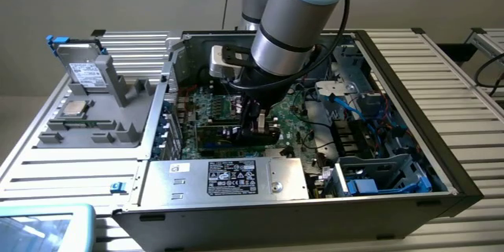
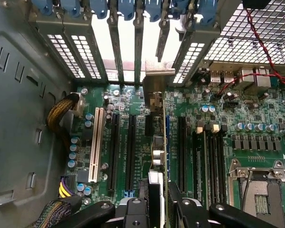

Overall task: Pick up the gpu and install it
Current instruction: 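Insert the gpu into the slot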

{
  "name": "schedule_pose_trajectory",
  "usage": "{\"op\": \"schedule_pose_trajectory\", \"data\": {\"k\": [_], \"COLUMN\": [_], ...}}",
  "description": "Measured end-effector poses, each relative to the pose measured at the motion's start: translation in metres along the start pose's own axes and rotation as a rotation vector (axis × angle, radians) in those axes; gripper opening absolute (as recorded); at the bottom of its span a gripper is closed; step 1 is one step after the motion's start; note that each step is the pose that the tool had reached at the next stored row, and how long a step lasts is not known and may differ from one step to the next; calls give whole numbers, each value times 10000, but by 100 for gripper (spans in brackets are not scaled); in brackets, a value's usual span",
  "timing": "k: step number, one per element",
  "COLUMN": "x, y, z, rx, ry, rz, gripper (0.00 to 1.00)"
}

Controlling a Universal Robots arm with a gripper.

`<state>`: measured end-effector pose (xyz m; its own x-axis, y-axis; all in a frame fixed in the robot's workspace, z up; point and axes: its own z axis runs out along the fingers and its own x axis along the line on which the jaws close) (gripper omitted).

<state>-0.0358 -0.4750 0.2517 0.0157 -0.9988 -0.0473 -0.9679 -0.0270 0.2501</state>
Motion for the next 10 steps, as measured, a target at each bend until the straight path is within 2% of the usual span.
{"op": "schedule_pose_trajectory", "data": {"k": [5,9,10], "x": [0,0,0], "y": [1,0,0], "z": [-1,0,0], "rx": [9,176,189], "ry": [5,28,28], "rz": [-12,-96,-98], "gripper": [27,27,27]}}
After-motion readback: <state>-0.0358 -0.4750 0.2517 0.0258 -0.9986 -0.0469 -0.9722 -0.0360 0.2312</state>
